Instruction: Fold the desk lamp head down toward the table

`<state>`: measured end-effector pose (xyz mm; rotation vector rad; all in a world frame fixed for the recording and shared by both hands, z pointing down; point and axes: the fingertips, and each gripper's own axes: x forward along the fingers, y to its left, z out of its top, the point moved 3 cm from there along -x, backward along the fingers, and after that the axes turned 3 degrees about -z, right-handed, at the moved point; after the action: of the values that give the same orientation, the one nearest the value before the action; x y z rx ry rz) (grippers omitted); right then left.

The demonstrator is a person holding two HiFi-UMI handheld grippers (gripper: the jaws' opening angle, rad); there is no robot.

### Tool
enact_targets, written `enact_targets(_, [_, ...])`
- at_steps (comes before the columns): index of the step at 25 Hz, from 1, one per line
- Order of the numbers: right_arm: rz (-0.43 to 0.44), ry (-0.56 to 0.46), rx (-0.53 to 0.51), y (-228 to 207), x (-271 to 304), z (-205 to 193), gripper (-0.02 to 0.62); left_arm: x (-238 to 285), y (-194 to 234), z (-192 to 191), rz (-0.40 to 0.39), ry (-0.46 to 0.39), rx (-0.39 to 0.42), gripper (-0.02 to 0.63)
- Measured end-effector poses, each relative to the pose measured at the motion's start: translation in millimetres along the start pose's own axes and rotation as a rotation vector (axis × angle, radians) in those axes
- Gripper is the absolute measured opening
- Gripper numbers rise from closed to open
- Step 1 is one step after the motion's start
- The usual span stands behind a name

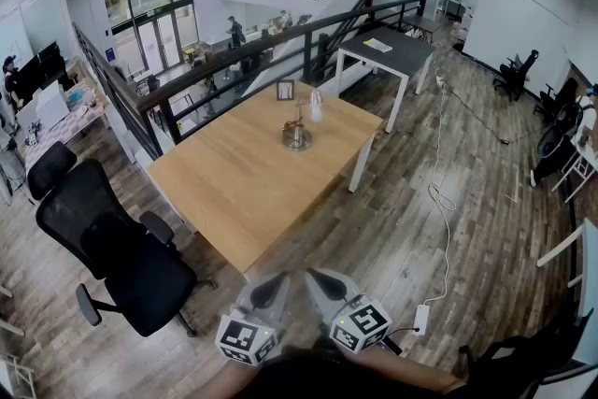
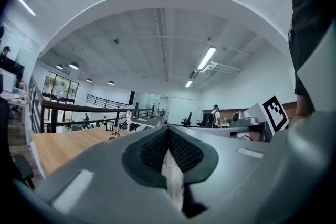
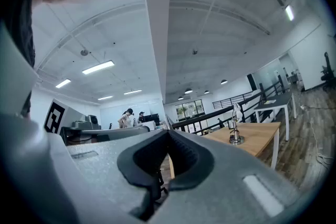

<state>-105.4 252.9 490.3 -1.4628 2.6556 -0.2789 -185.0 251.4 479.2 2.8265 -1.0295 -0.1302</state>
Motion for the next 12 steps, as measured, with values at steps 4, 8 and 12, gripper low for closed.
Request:
enact_targets(4, [0.005, 0.0, 0.02, -2, 4, 2, 0.0, 1, 4, 0, 0.002, 0.002, -0.005, 0.002])
enact_targets(8, [0.013, 0.003, 0.021, -6, 5, 1, 0.0, 6, 3, -2, 0.004, 0.005, -0.007, 0.002])
enact_targets(12, [0.017, -0.004, 0.021, -16, 7, 5, 0.002, 17, 5, -1, 0.007, 0.006, -0.01, 0.002])
